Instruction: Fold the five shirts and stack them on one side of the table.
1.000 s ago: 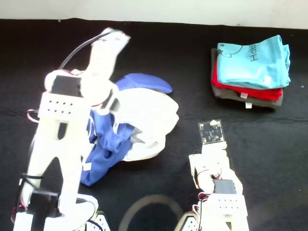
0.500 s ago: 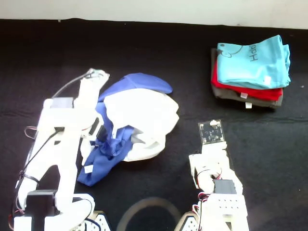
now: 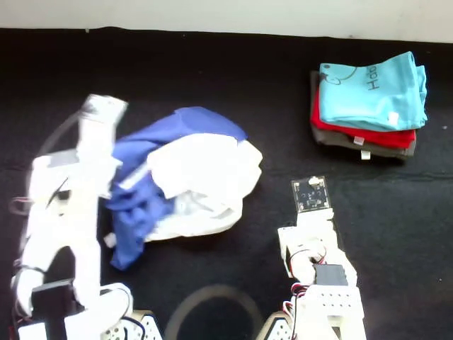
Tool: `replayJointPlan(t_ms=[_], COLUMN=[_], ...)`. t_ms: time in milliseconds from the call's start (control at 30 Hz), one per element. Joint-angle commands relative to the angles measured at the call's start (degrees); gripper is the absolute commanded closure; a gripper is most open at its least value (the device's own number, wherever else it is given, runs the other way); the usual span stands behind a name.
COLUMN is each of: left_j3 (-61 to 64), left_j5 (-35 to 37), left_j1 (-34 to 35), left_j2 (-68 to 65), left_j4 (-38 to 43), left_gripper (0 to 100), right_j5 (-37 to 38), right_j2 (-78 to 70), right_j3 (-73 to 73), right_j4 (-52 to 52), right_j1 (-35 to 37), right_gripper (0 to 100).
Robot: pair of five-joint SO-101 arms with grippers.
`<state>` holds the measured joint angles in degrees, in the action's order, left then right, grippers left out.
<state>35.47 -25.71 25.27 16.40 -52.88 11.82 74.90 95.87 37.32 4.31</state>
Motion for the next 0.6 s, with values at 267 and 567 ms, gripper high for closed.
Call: replayJointPlan(t_ms=[267, 567], left_j3=[-26.3, -23.3], left_j5=[-7.1, -10.4], left_j1=[34.8, 35.1], left_j2=[1.8, 1.8], left_j4=[1.1, 0.7], left_gripper=[99, 85], right_j5=[-0.1, -0.2], right_j2=[0.8, 0.3], right_j3=[2.1, -13.5], right_j4=[-1.0, 9.5], right_j1=[0.1, 0.2], right_gripper=[77.8, 77.8])
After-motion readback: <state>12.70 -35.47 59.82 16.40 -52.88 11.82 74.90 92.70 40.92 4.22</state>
